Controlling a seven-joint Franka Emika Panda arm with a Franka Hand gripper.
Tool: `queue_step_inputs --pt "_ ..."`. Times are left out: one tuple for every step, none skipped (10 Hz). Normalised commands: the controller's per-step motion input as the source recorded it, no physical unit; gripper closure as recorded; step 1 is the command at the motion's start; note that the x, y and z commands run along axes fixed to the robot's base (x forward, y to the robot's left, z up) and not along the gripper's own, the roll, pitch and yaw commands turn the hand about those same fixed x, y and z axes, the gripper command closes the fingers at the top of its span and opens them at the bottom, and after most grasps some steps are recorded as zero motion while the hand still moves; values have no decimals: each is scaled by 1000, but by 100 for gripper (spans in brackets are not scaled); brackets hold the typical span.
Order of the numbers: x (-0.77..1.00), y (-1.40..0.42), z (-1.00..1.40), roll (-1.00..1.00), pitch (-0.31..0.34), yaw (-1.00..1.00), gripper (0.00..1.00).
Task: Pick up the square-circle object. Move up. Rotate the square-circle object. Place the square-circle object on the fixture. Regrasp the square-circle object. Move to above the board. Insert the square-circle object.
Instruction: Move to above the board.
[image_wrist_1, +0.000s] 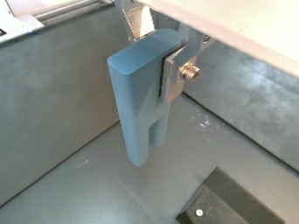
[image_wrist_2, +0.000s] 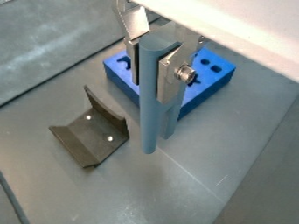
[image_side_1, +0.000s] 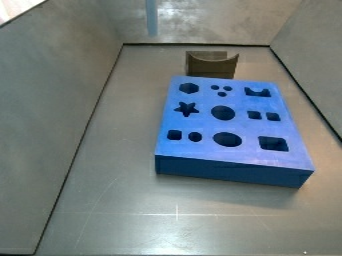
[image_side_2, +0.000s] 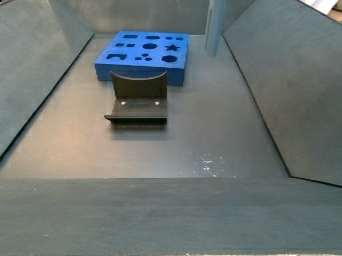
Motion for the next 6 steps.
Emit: queue_step_inputs --pt "16 -58 1000 -106 62 9 100" --pt "14 -53 1000 -105 59 3 100" --pt "13 -47 1000 -108 61 -3 100" --pt "13 -42 1000 -110 60 -6 100" --pt "8 -36 964 -116 60 -7 100" --pt "7 -27 812 -121 56 -8 100"
